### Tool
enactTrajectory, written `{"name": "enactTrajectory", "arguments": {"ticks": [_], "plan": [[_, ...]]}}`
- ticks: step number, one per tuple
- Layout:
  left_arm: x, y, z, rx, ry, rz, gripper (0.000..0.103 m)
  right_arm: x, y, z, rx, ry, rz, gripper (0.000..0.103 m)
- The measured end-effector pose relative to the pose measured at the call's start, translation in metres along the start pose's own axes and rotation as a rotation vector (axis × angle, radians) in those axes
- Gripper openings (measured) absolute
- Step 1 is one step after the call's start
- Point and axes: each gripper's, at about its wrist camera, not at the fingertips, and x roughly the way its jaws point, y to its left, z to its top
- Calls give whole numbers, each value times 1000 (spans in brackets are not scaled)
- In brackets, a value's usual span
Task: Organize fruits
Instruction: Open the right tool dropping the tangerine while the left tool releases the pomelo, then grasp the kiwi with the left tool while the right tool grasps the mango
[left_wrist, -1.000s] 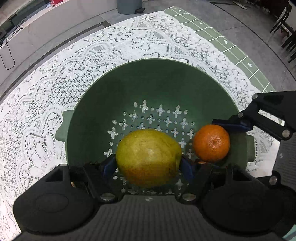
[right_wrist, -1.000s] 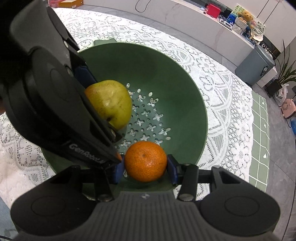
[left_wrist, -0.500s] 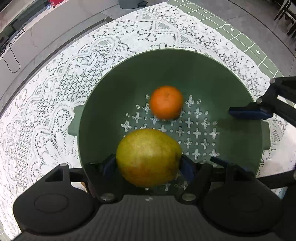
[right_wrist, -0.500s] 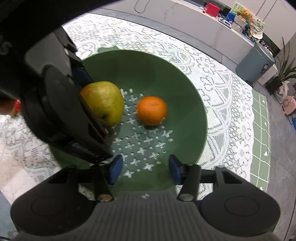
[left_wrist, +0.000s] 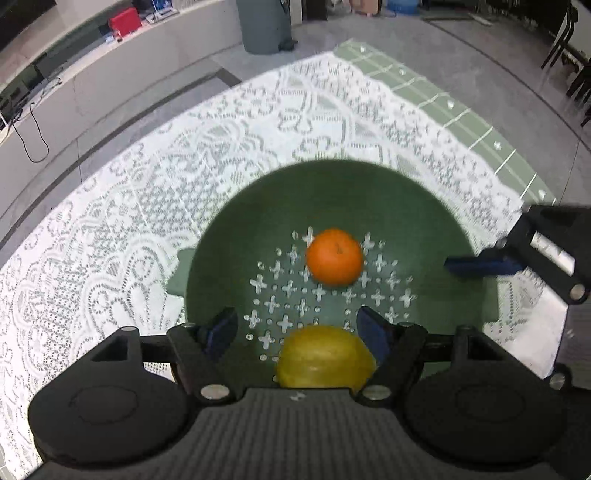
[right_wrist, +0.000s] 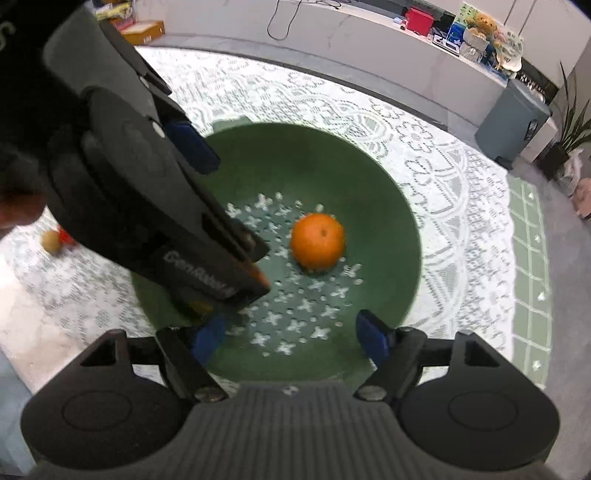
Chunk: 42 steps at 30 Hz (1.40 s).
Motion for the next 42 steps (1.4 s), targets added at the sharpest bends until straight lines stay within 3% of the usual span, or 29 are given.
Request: {"name": "enactTrajectory", "arguments": {"ticks": [3,8,17,21,34,38,42], "plan": [[-14,3,-4,-25,-52,-13,86,-9,-5,-2,73,-43,13,82],[-42,11,-18,-62,-163,-19,86,-32,-4,-10,187,-165,-17,82],[-89,31,-61,-133,-317,-4,86,-61,31,-30,365,-395,-69,82],[-105,42,-90,-172,-393,21,83,-67,50,-36,401,-443,-73,82],[-121,63,-185,-292,-539,119,82,-58,119,-54,366,-562,-47,88],[-117,67,-205,-339,-526,108,82,-47,136,-59,335,-572,-26,87],[-107,74,-227,-398,-512,87,80,-33,149,-65,270,-566,-62,87]]}}
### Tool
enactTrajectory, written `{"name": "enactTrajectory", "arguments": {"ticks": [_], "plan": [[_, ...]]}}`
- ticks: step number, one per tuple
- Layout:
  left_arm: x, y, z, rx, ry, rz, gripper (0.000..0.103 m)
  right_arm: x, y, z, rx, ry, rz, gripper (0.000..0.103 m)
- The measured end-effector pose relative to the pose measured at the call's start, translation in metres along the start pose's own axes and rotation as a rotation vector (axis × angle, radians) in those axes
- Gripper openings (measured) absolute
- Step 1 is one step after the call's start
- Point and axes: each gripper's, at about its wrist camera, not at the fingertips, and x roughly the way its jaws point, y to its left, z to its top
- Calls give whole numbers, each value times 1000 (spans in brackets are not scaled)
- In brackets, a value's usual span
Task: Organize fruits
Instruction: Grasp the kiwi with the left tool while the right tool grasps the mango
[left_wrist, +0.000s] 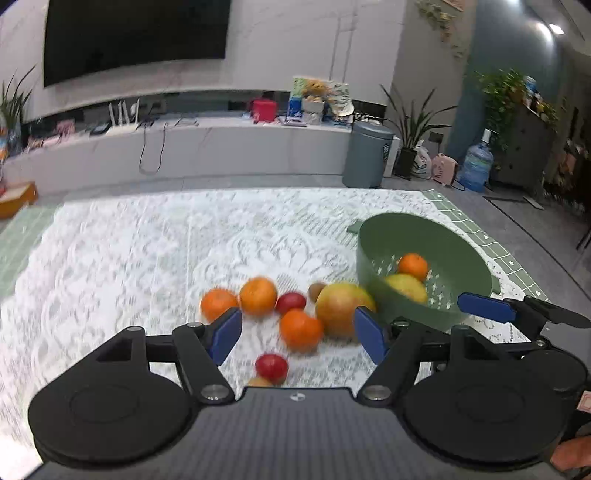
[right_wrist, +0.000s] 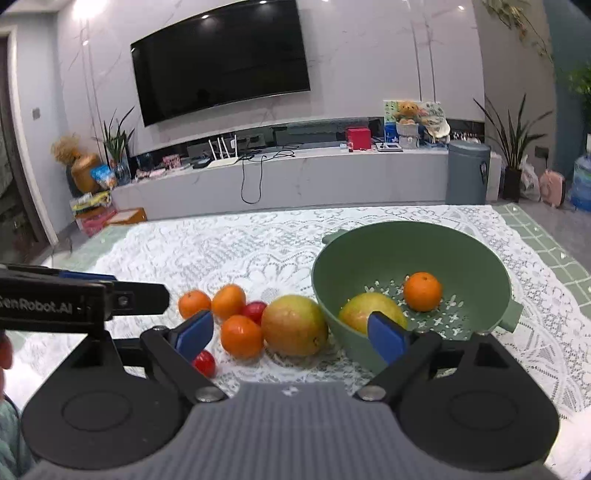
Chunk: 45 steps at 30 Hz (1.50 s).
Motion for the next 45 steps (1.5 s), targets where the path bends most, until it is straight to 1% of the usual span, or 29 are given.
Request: {"name": "enactTrajectory", "arguments": {"ticks": [3,6,8,9,12,14,16,19,22,25,28,31,34,35,36,45], "plan": [[4,7,-18,-11,12,-11,77,11,7,-12,-44,24,10,87],[13,13,-34,-11,27,-3,73,21,14,-24,-94,46,12,84],[19,20,-41,-14,46,-4,70,29,18,-29,-119,62,27,76],[23,23,-43,-19,56,-3,67,34,20,-32,-126,73,34,74],[33,30,-50,-23,72,-4,62,44,22,-37,-161,92,27,67],[39,31,-52,-9,77,-10,62,49,24,-39,-181,101,24,62],[46,31,-54,-3,100,-3,60,54,25,-42,-202,106,17,59],[52,31,-54,8,139,-1,59,59,25,-43,-224,99,3,59],[55,30,-56,21,168,3,58,65,26,-44,-273,87,-29,59],[60,31,-57,20,190,-7,55,70,29,-46,-330,75,-53,59],[66,33,-59,24,211,5,51,72,32,-48,-384,61,-70,58],[70,34,-59,31,210,18,47,74,35,-50,-434,50,-86,58],[72,33,-58,38,210,8,37,73,40,-53,-515,21,-109,58],[72,33,-57,40,210,5,32,73,43,-54,-547,12,-117,58],[71,33,-57,39,208,-2,30,74,46,-55,-582,3,-124,58],[64,37,-53,5,205,-21,30,89,64,-60,-854,-4,-207,58]]}}
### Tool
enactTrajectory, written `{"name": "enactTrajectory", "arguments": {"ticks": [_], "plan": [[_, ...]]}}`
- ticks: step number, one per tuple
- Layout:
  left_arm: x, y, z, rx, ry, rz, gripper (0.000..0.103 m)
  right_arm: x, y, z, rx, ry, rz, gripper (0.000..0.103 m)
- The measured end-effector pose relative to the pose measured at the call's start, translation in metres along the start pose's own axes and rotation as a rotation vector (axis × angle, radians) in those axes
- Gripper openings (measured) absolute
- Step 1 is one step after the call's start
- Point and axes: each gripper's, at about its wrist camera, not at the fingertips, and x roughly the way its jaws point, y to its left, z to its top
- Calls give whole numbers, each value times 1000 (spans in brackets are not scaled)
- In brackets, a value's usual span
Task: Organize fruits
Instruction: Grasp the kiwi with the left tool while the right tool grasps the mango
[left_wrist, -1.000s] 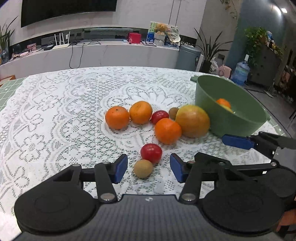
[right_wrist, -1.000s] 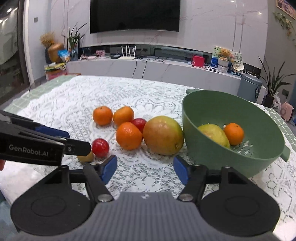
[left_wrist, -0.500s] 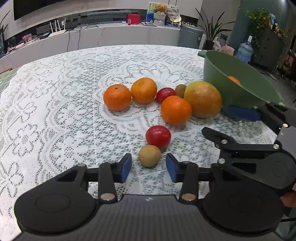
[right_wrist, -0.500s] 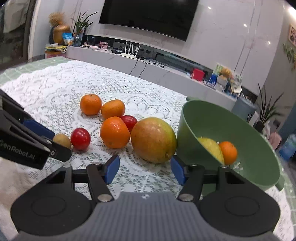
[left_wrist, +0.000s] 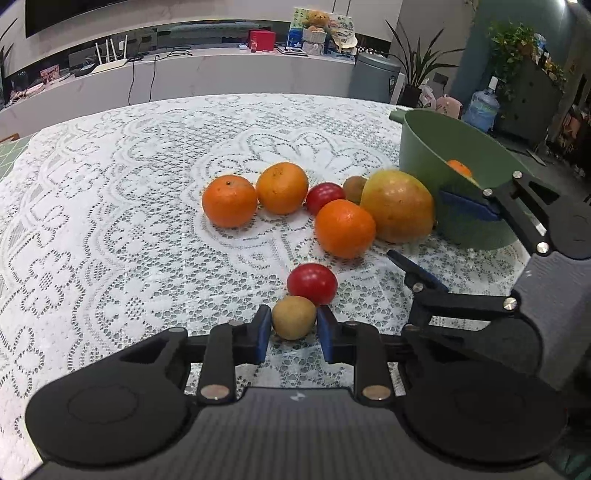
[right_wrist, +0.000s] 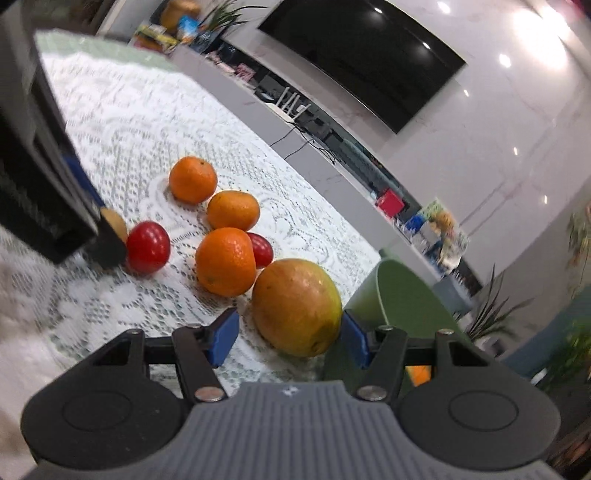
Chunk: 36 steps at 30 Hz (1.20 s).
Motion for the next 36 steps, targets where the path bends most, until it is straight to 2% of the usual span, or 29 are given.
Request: {"name": "enactTrajectory", "arguments": {"ticks": [6,15,20,25,27,28,36], "plan": [[-8,5,3,-20,-16,-3,30,8,4,4,-158,-4,4,58],[-11,10,5,-43,-15,2,30,20,9,4,-279,25,6,60],[-14,10,5,-44,-16,0,30,28,5,10,-308,40,12,66],[-15,11,5,-55,-15,-8,30,32,1,12,-312,48,36,66],[-16,12,5,-60,-13,-6,30,33,3,12,-316,47,42,65],[-17,12,4,-61,-13,-5,30,33,2,12,-315,48,52,60],[-20,10,2,-55,-13,-5,30,32,0,15,-292,57,57,59]]}}
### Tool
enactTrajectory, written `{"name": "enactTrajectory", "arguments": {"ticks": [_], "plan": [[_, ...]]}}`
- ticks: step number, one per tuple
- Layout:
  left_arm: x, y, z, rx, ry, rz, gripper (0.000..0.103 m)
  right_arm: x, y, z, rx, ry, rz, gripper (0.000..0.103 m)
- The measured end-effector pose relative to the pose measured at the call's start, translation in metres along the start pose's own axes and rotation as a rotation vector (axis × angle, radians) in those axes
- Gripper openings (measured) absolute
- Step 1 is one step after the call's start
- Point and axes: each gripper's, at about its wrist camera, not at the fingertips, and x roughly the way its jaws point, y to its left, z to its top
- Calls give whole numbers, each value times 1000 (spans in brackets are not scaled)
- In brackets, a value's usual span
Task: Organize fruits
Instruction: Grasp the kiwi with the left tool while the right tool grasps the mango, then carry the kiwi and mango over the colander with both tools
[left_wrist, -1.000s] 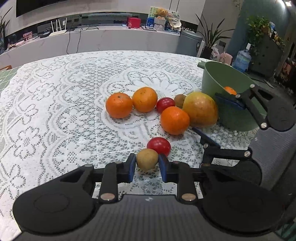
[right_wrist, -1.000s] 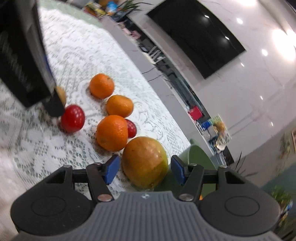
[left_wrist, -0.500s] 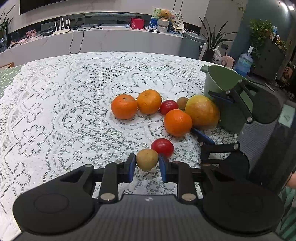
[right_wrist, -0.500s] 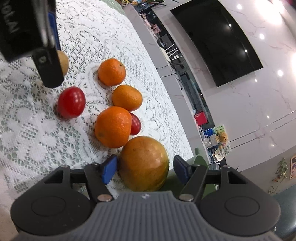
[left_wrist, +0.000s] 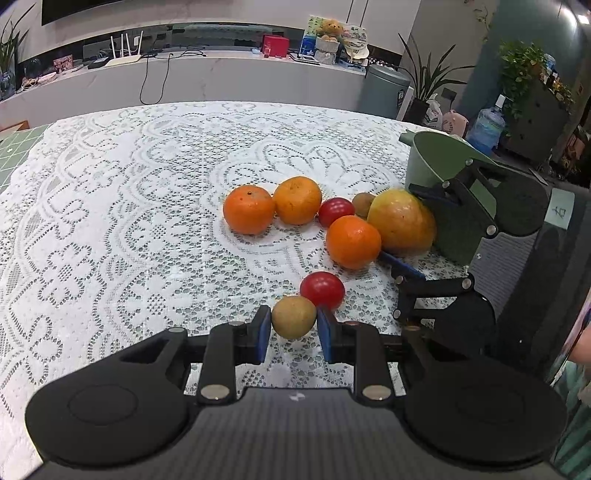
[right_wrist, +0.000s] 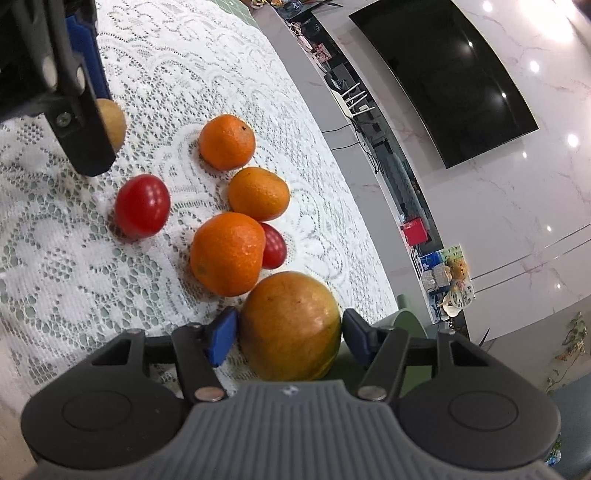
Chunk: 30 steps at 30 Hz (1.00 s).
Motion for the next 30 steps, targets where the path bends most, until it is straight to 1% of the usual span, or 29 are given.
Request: {"name": "enactTrajectory", "arguments": {"ticks": [4,7,11,15,16,18,24,27,30], "plan": [[-1,0,-1,-4,0,1,30,-12,0,-2,47,0,7,59],[-3,1,-2,-10,2,-1,30,-25,-5,-4,127,8,39,59],[-4,-1,-3,-6,3,-12,30,-42,-22,-10,327,32,134,59],[-3,-4,-4,3,10,-19,30,-46,-36,-25,577,64,243,59],[-3,-4,-5,5,13,-20,30,-45,-39,-30,631,72,264,60],[-2,-5,-6,7,17,-19,30,-45,-40,-36,698,69,276,60],[0,-4,-7,1,29,-17,30,-38,-44,-43,807,64,300,61],[2,-3,-9,0,35,-14,30,-32,-43,-45,845,66,316,62],[3,-3,-10,2,39,-4,30,-32,-44,-45,856,65,320,62]]}}
